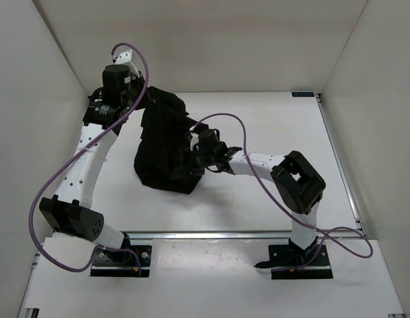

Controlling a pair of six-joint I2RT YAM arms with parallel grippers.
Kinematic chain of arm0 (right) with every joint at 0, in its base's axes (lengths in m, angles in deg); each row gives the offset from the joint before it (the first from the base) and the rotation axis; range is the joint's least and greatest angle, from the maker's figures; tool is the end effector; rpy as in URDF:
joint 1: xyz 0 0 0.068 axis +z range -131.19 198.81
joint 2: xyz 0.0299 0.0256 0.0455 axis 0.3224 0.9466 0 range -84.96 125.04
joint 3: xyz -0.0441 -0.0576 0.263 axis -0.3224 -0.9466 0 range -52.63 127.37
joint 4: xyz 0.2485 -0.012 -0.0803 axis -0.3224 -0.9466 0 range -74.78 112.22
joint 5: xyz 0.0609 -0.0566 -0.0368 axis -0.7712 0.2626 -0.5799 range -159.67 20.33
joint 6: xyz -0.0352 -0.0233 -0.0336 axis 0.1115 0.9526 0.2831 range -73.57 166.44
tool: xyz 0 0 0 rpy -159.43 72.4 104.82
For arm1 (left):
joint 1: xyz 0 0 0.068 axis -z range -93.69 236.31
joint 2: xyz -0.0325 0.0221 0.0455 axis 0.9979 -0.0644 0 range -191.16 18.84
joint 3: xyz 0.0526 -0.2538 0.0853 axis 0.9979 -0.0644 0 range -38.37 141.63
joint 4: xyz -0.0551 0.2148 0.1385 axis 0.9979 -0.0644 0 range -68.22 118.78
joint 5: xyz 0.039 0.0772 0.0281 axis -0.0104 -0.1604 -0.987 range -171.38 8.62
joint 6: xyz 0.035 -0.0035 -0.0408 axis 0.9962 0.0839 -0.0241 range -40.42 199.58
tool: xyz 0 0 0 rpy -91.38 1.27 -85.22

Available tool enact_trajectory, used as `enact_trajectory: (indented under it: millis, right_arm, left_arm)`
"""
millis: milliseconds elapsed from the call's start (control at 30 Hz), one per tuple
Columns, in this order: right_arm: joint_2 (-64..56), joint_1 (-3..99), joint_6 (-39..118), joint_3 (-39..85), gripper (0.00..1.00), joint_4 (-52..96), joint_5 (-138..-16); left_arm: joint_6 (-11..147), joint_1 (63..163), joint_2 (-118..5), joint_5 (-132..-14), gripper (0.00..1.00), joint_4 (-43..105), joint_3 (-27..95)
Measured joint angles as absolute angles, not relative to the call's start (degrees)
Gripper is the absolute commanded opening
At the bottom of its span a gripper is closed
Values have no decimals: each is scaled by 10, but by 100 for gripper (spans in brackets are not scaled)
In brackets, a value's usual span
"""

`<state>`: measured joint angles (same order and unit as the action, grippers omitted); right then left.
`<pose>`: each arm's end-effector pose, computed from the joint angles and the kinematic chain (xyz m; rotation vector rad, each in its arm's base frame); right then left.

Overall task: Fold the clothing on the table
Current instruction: Flatten the skirt out

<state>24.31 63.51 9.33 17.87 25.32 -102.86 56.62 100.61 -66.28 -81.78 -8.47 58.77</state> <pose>0.2849 0.3093 0.1956 -0.5319 2.4003 1.3641 0.3138 -0.0798 0.4397 -0.1580 2.0286 -0.4057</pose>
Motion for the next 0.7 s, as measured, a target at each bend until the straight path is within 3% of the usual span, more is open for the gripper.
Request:
enact_trajectory:
  millis: [700]
  right_arm:
    - [230,610,84,144,64,279,-973]
  left_arm:
    - [566,1005,-668,-813,0,-82,587]
